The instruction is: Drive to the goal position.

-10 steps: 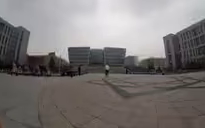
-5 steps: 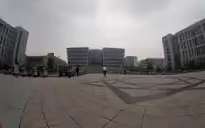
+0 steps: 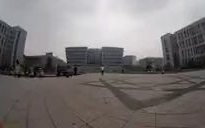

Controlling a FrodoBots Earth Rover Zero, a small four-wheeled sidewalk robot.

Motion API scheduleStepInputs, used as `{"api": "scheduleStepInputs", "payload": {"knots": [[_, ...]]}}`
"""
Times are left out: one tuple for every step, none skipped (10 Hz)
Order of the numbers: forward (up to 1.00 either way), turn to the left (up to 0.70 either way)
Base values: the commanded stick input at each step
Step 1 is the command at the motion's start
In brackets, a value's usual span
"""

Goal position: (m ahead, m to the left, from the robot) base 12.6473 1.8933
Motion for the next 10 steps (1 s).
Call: {"api": "scheduleStepInputs", "payload": {"knots": [[0.70,-0.01],[0.70,-0.01],[0.70,-0.01],[0.70,-0.01],[0.70,-0.01],[0.70,-0.01],[0.70,-0.01],[0.70,-0.01],[0.70,-0.01],[0.70,-0.01]]}}
